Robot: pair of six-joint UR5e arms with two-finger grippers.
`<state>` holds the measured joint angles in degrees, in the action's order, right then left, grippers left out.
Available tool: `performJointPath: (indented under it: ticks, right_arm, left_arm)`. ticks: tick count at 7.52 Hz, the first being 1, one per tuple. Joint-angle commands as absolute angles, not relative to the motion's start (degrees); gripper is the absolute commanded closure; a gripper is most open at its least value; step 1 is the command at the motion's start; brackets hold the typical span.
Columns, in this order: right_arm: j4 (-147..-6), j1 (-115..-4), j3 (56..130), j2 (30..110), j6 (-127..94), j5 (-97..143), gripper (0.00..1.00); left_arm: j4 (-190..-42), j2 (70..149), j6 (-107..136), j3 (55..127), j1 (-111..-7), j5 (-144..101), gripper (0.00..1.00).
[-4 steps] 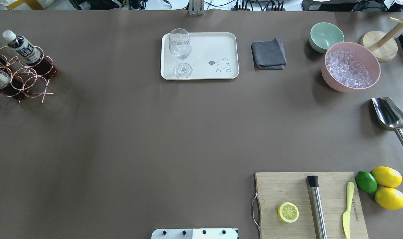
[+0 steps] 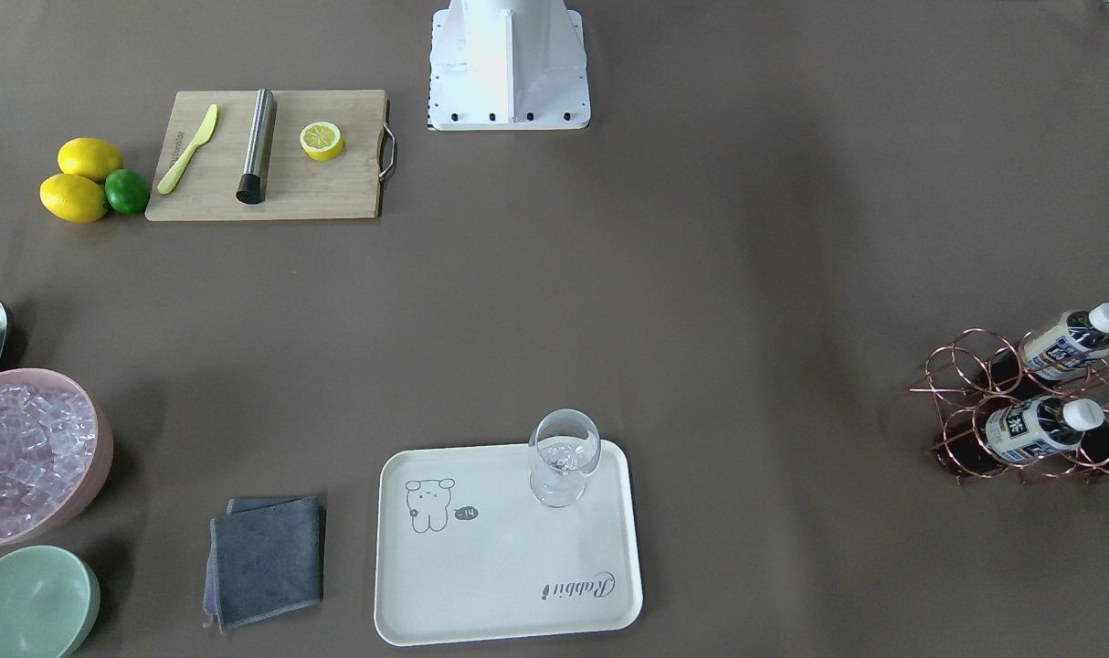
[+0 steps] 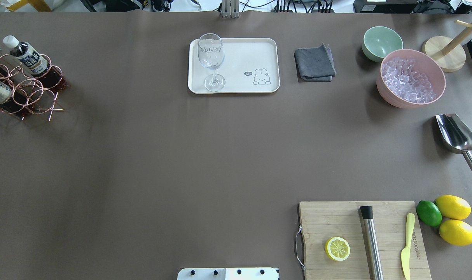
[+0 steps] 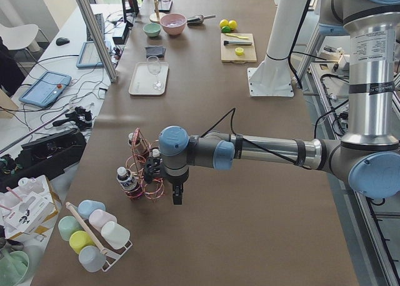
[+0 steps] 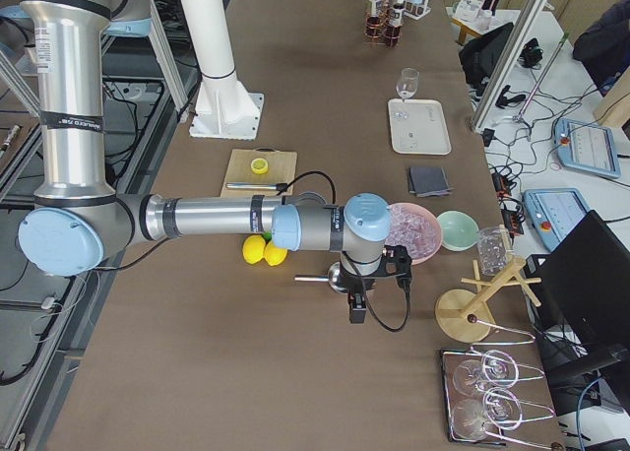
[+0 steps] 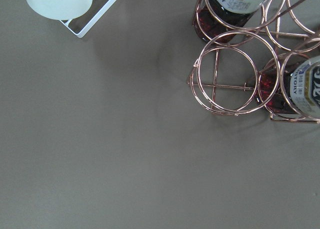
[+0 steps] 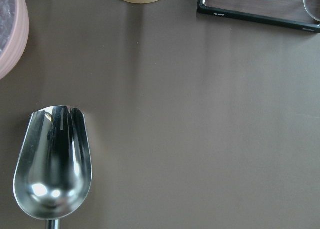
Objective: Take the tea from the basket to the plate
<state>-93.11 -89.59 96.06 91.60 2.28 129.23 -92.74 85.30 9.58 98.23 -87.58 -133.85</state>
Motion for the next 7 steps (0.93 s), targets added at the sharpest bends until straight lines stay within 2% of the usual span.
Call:
performJointPath:
  ticks: [1,7]
  right_arm:
    - [-96.41,-89.56,95.89,91.32,2.02,133.31,0.0]
    - [-96.86,-89.65,95.8,91.58,2.11,133.51,0.0]
  left_arm:
    - [-92.81,85.34,9.58,98.43,-87.54,-133.77,0.02]
    - [-92.72,85.52,9.67,98.09,-87.54,-133.68,0.02]
